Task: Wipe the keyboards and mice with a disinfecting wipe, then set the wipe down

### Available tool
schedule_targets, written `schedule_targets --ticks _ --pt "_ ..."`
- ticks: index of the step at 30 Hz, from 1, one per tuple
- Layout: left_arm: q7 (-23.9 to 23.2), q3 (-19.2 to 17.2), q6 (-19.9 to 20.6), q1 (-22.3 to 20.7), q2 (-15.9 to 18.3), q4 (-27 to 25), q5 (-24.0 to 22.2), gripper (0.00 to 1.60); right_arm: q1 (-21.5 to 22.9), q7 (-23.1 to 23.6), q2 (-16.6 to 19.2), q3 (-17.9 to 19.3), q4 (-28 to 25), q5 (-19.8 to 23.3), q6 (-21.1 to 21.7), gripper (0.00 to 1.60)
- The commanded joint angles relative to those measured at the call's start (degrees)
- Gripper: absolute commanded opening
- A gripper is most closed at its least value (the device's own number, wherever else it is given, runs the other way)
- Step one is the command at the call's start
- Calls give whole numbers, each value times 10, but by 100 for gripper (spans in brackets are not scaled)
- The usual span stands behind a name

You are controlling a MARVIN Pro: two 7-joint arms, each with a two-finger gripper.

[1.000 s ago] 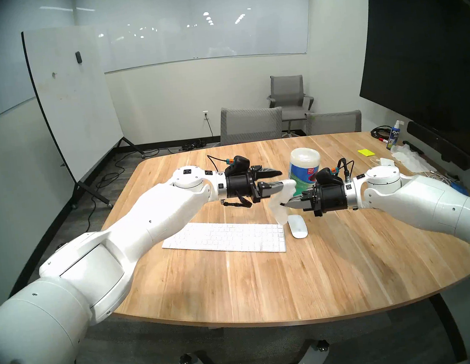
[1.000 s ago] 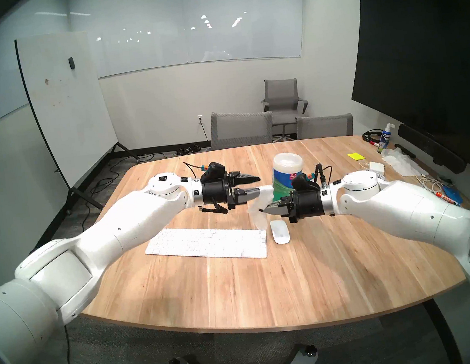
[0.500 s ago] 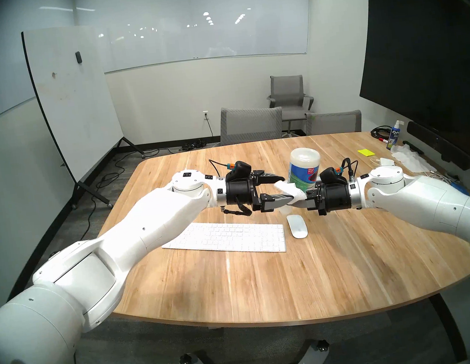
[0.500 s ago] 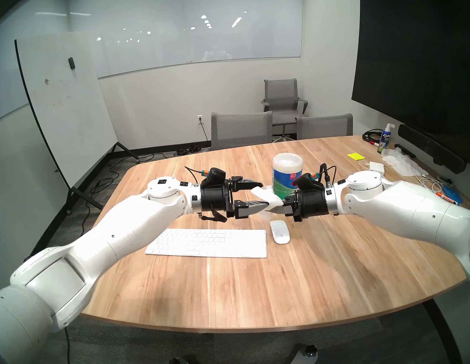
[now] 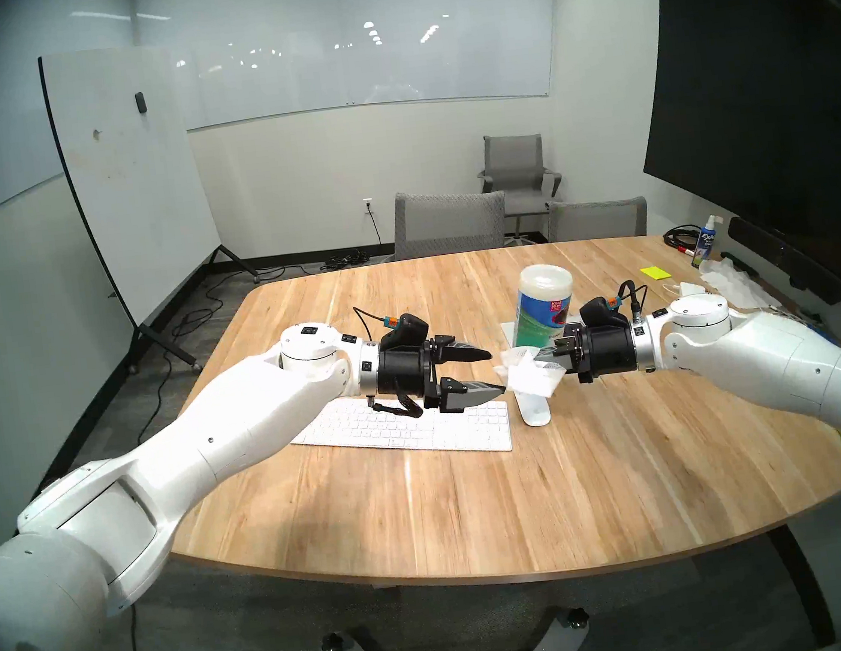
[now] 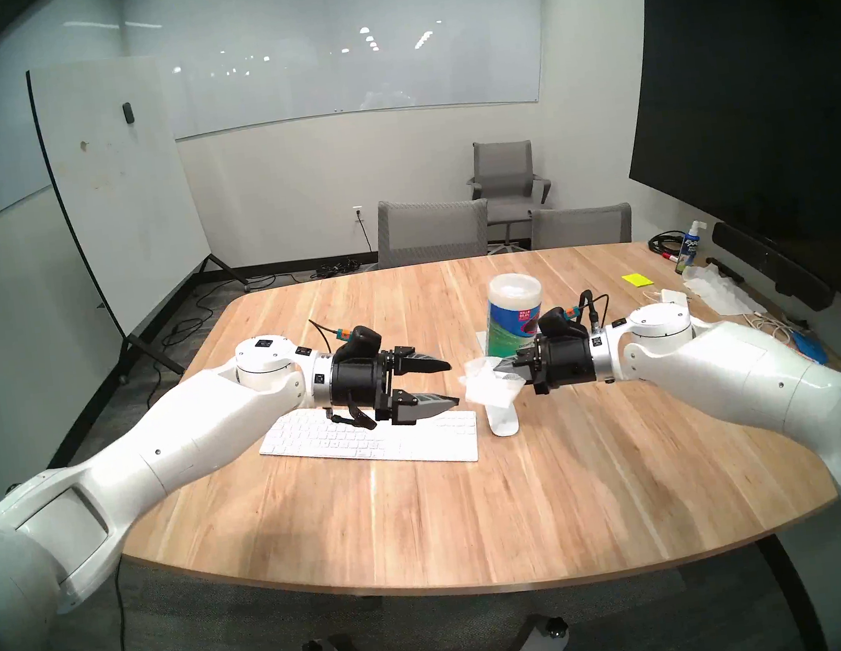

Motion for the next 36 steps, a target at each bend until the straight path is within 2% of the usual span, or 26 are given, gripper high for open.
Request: schedule_targets --ticks 1,11,21,26,36 --pt "29 -15 26 20 60 -67 -13 160 16 16 6 8 6 -4 -3 0" --pt "105 -32 48 52 129 -148 -12 160 19 37 8 6 12 -17 -4 0" --pt "167 -40 48 80 175 -185 -8 160 16 48 11 9 11 -22 -3 0" --pt "182 -41 49 89 196 -202 -6 160 15 50 13 9 7 -22 -3 0" --pt "170 -38 40 102 229 -222 -4 160 13 48 15 10 3 -22 -3 0"
